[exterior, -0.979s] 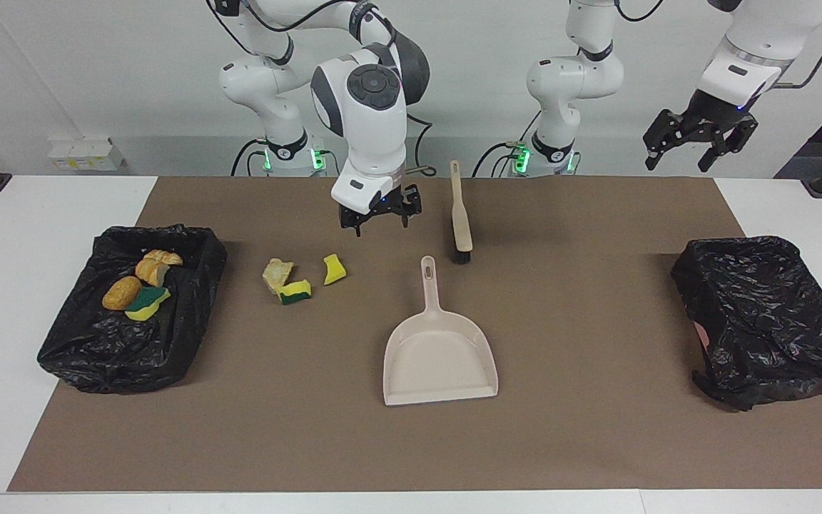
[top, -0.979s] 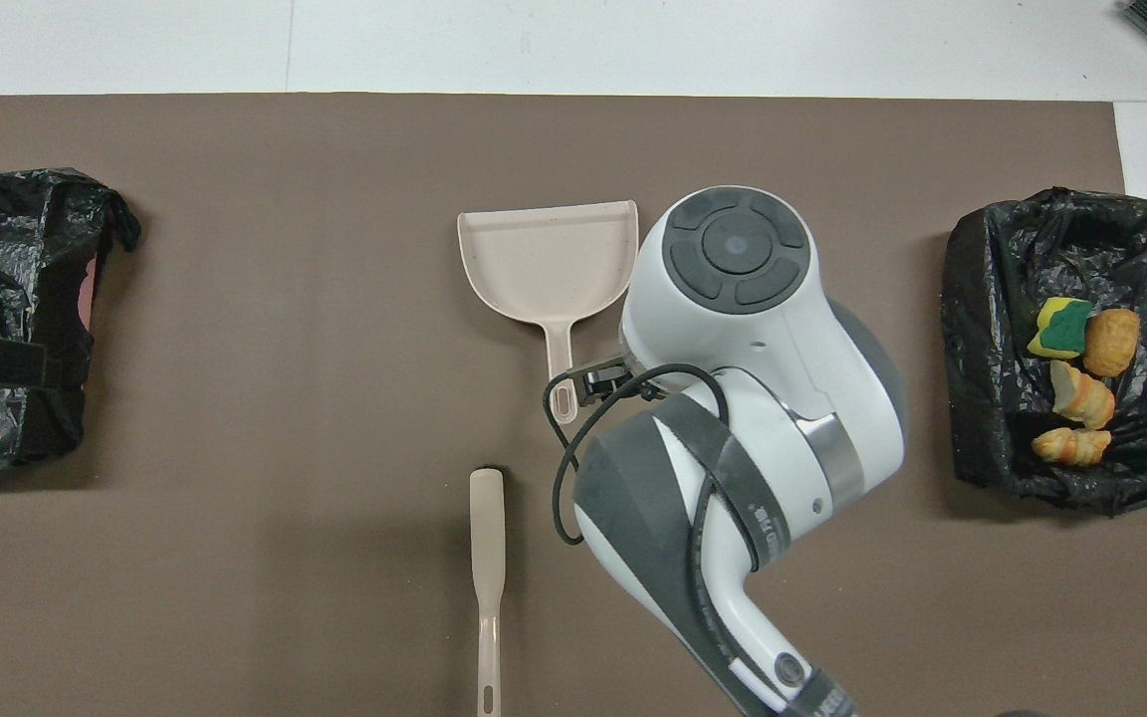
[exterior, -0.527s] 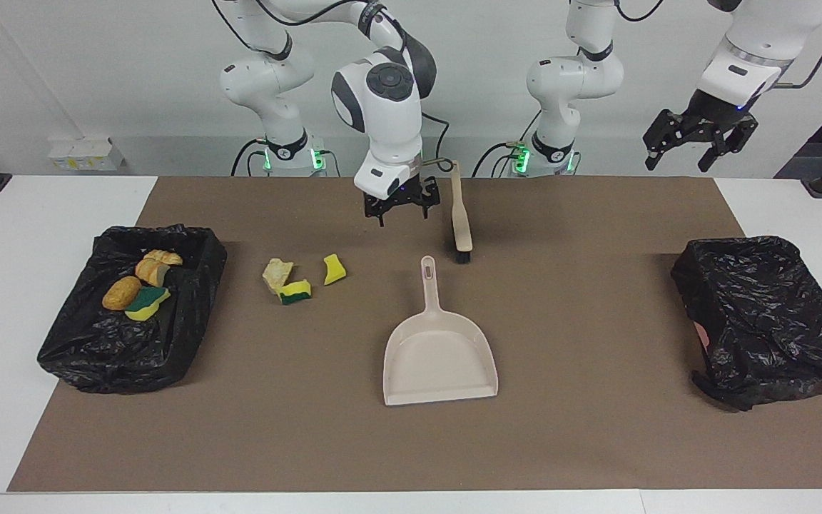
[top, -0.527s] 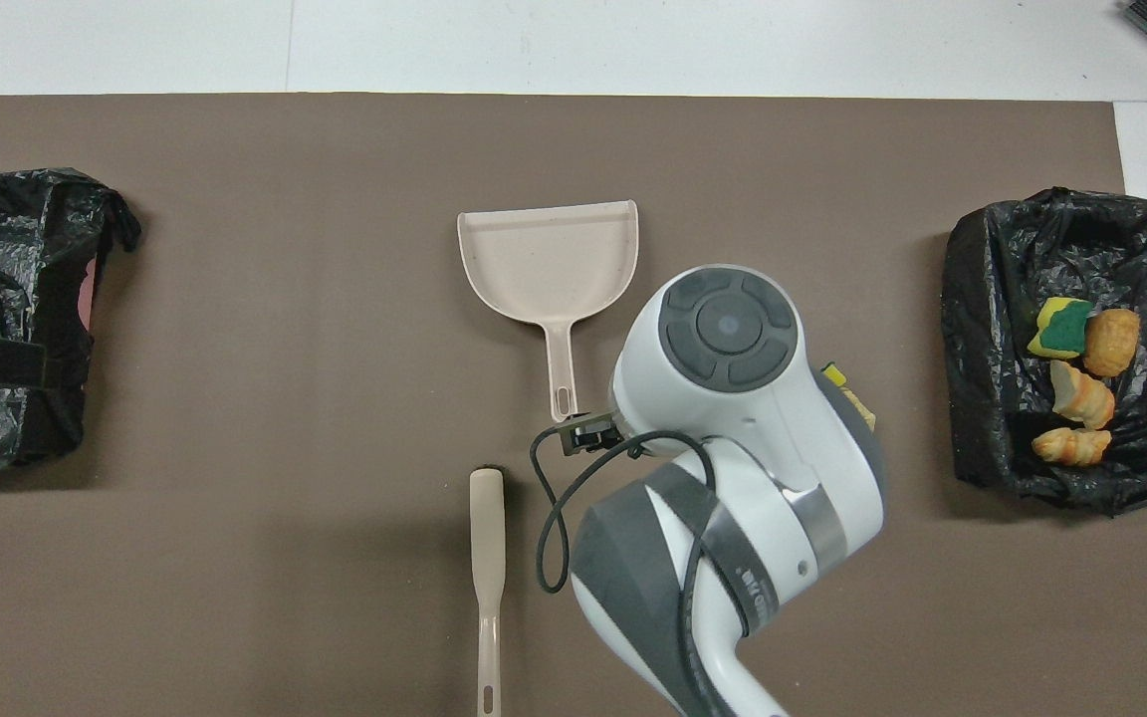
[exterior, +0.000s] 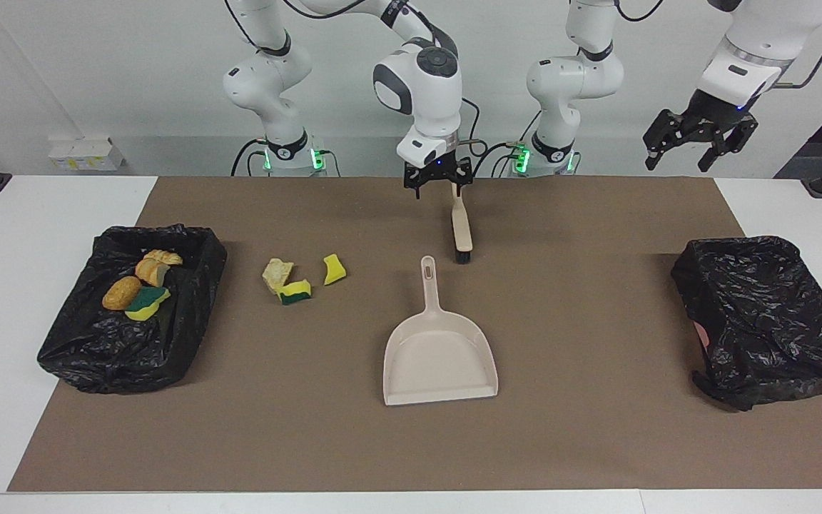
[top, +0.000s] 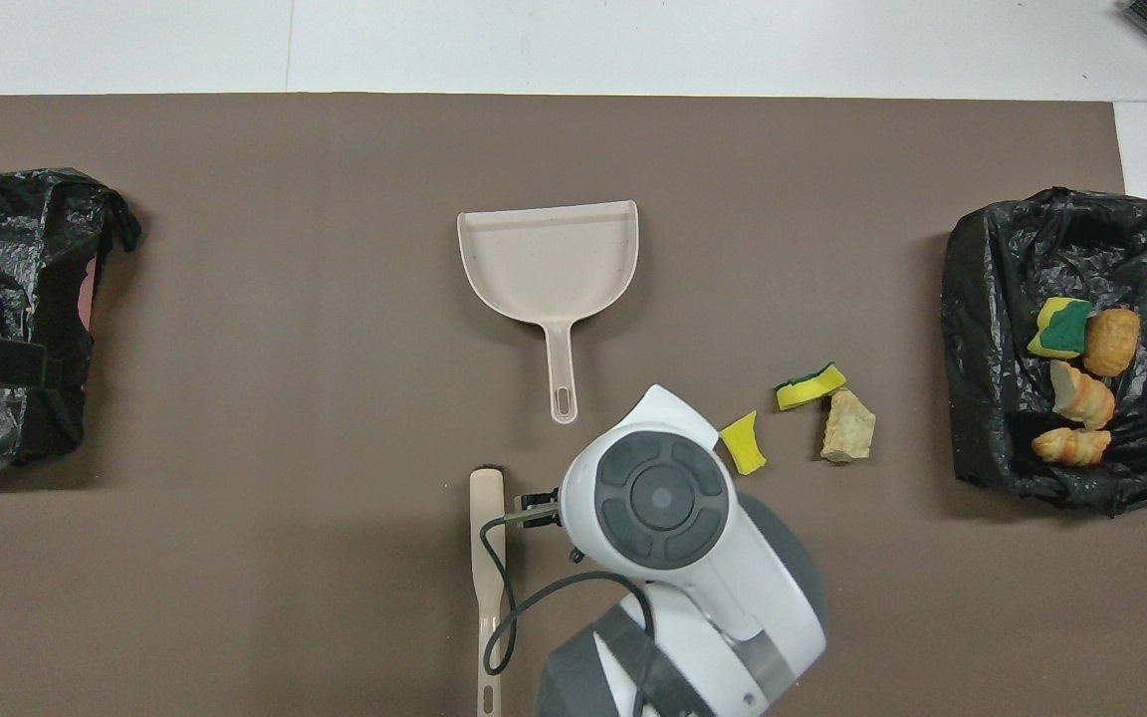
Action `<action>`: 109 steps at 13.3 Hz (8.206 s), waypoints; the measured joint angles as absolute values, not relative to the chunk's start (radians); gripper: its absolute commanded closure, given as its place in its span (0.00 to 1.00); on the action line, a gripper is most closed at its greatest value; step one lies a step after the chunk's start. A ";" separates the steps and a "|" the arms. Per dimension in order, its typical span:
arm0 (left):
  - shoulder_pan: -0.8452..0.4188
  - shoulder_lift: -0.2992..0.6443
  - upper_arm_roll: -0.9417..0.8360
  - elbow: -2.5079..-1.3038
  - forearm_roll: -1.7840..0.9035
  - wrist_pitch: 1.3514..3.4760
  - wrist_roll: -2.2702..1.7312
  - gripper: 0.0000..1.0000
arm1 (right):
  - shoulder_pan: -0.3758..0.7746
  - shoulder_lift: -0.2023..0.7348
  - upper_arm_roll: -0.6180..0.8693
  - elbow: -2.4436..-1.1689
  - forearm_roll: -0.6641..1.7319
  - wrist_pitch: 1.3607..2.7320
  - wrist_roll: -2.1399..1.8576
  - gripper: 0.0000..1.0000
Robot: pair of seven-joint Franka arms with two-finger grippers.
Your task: Sweep and dump trash in bin
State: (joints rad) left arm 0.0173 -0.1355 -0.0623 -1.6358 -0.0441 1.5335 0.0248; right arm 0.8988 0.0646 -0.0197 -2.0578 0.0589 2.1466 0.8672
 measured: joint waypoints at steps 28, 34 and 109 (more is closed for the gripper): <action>0.011 -0.135 -0.064 -1.636 -0.044 1.533 0.025 0.00 | 1.051 -0.029 -0.028 -2.056 0.015 1.848 1.081 1.00; -0.073 -0.120 -0.088 -1.653 -0.045 1.595 -0.015 0.00 | 0.833 -0.175 -0.041 -2.020 0.005 1.605 0.869 1.00; -0.198 0.165 -0.073 -1.888 0.064 1.870 0.855 1.00 | 0.678 -0.117 -0.014 -2.450 0.053 2.245 0.876 1.00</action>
State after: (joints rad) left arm -0.1984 0.1647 -0.0727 -1.8880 0.0639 1.8699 0.8552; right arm 0.6777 -0.1168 -0.0140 -2.4500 0.0529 2.2453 0.8760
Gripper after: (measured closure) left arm 0.683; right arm 0.744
